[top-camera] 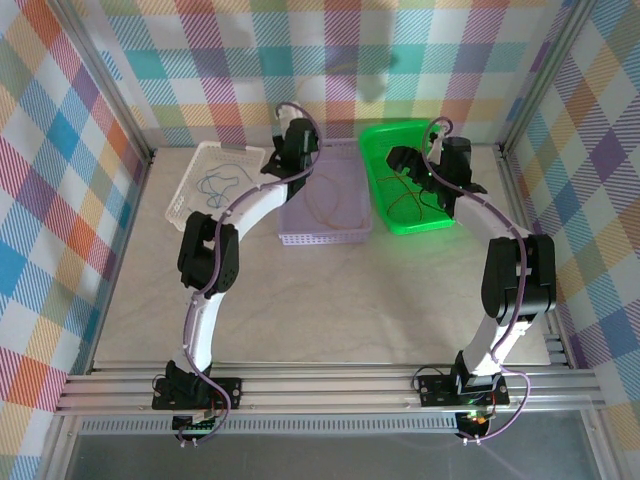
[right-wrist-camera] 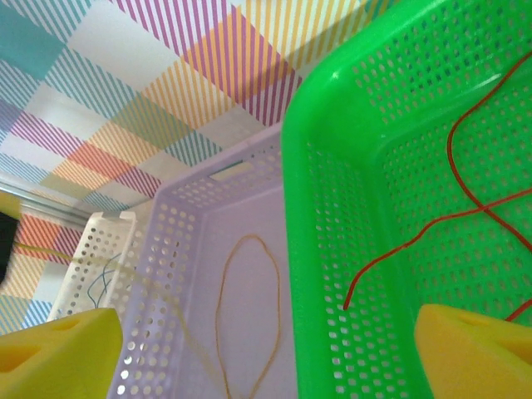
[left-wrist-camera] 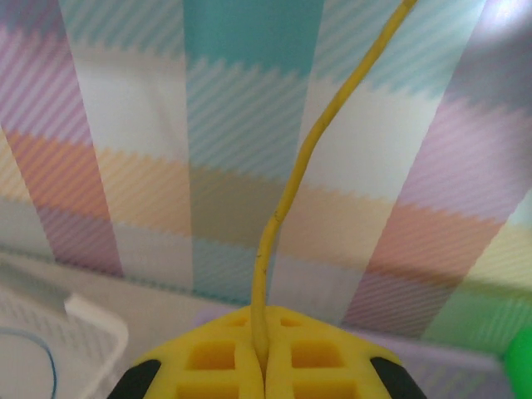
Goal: Untangle the cables
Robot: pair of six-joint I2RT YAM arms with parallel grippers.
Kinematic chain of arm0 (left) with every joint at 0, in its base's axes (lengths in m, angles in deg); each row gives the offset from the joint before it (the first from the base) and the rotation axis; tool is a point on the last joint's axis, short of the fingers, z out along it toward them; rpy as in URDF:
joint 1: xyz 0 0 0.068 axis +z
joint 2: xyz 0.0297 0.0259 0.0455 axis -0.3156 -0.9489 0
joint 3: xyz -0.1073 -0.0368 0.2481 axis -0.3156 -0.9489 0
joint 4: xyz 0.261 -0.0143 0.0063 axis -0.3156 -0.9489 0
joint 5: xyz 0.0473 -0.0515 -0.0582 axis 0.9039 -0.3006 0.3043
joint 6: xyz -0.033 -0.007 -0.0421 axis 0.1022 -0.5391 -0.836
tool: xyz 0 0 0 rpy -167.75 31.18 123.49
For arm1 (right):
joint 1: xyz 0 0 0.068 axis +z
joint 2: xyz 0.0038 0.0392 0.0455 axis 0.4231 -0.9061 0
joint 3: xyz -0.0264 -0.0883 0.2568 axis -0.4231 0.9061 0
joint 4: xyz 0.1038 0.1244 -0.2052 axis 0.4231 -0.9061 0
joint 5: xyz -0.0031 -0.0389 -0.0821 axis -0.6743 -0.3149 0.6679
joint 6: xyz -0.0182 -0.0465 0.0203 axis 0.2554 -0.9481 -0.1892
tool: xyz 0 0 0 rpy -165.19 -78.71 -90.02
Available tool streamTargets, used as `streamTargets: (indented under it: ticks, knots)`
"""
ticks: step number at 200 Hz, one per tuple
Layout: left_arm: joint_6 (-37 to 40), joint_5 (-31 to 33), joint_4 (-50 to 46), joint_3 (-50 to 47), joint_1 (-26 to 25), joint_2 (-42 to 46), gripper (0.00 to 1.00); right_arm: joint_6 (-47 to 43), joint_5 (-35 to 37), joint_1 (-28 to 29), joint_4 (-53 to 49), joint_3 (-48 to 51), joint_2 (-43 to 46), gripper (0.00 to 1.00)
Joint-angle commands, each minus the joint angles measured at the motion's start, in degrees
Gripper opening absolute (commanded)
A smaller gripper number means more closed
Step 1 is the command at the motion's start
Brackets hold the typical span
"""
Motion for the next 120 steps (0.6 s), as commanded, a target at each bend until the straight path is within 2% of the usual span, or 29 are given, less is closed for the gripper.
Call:
streamTargets:
  ticks: [1,30,54,106,120]
  knots:
    - [-4.96,-1.12,1.43,-6.71,-0.9,3.72,0.0,0.64,-1.89,0.21,3.54,1.43,-0.31,0.91]
    - [-8.1,-2.0,1.24,-15.4,-1.28,6.29,0.0,0.89,-3.17,0.26,3.95,2.56,-0.26,0.9]
    - [-9.01,-5.11,-3.02,-16.92,-1.22,6.56,0.0,0.9,-3.28,0.22,3.9,3.05,-0.28,0.9]
    - [-8.45,-13.43,-20.81,-2.12,-0.54,-3.16,0.0,1.11,-4.02,0.27,2.11,2.46,-0.95,0.9]
    - [-8.56,-13.17,-26.29,2.31,-0.49,-5.83,0.0,0.59,-4.04,0.23,1.53,2.42,-0.84,0.9]
